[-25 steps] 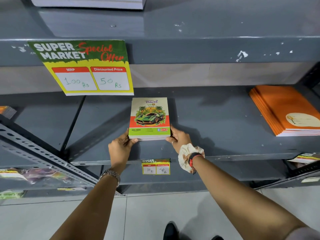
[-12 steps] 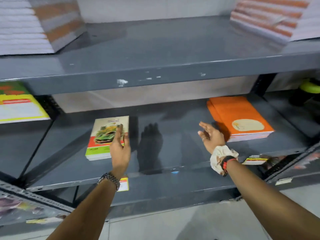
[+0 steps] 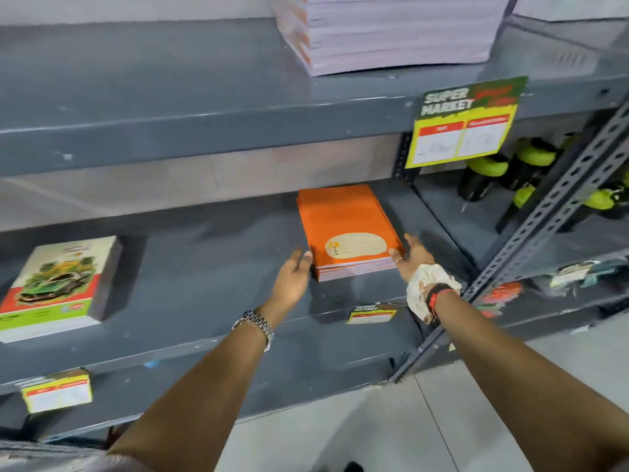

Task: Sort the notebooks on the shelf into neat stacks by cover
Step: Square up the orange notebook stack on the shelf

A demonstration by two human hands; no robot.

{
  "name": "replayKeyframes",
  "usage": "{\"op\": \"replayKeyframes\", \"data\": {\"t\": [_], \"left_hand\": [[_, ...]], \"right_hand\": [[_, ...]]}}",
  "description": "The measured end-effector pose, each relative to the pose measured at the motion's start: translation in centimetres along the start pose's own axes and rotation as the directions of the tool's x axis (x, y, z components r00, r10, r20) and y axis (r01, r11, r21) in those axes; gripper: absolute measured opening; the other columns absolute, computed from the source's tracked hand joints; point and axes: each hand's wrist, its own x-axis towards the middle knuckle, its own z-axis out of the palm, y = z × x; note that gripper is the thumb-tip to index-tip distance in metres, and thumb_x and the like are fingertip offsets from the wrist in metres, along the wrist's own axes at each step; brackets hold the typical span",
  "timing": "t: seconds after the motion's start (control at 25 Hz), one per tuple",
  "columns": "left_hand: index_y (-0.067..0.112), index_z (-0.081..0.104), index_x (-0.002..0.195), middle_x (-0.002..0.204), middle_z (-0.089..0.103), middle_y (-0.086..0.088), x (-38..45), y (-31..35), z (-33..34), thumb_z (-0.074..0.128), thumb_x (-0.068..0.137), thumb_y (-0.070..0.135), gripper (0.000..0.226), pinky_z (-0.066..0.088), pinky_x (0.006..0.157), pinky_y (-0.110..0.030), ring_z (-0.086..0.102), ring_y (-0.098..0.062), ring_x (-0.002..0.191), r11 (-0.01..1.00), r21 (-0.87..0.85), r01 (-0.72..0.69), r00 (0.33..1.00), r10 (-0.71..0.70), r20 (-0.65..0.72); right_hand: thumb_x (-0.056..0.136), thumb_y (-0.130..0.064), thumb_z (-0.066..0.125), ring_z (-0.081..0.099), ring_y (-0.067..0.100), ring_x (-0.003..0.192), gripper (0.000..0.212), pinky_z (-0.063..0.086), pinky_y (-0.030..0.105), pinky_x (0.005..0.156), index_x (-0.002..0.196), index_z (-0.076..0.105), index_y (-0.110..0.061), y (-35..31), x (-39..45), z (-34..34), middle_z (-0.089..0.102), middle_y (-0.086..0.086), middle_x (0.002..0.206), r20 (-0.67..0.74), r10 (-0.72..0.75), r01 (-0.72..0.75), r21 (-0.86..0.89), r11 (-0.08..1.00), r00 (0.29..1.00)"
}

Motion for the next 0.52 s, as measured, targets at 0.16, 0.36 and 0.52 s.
{"op": "replayKeyframes", "data": {"t": [0.16, 0.36, 0.52], "left_hand": [[0.017, 0.03, 0.143, 0.13, 0.054, -0.005, 1.5, -0.7, 2.4, 0.028, 0.098, 0.016, 0.045, 0.035, 0.101, -0.028, 0.05, -0.025, 0.124, 0.994, 0.109, -0.027, 1.0, 0.028, -0.01], [0.018, 0.029, 0.143, 0.125, 0.06, -0.015, 1.7, -1.1, 3.6, 0.028, 0.097, 0.014, 0.046, 0.044, 0.096, -0.034, 0.058, -0.028, 0.11, 0.973, 0.228, -0.027, 0.996, 0.047, -0.082], [0.015, 0.03, 0.143, 0.12, 0.062, -0.015, 1.4, -0.7, 3.9, 0.03, 0.097, 0.011, 0.046, 0.045, 0.086, -0.028, 0.059, -0.022, 0.098, 0.963, 0.263, -0.059, 0.988, 0.093, -0.119]], "right_hand": [[0.09, -0.005, 0.051, 0.057, 0.031, 0.113, 0.042, 0.037, 0.02, 0.084, 0.131, 0.046, -0.011, 1.1, 1.0, -0.1, 0.061, 0.015, 0.122, 0.092, -0.059, 0.053, 0.066, 0.996, 0.994], [0.088, -0.005, 0.055, 0.061, 0.027, 0.104, 0.042, 0.038, 0.02, 0.084, 0.129, 0.05, -0.012, 2.1, 1.9, -0.2, 0.066, 0.014, 0.115, 0.042, -0.104, 0.102, 0.047, 0.994, 0.994], [0.088, -0.002, 0.053, 0.066, 0.028, 0.099, 0.032, 0.041, 0.019, 0.079, 0.116, 0.056, -0.017, 2.7, 2.0, -0.2, 0.07, 0.011, 0.104, 0.034, -0.173, 0.172, 0.01, 0.985, 0.984]]}}
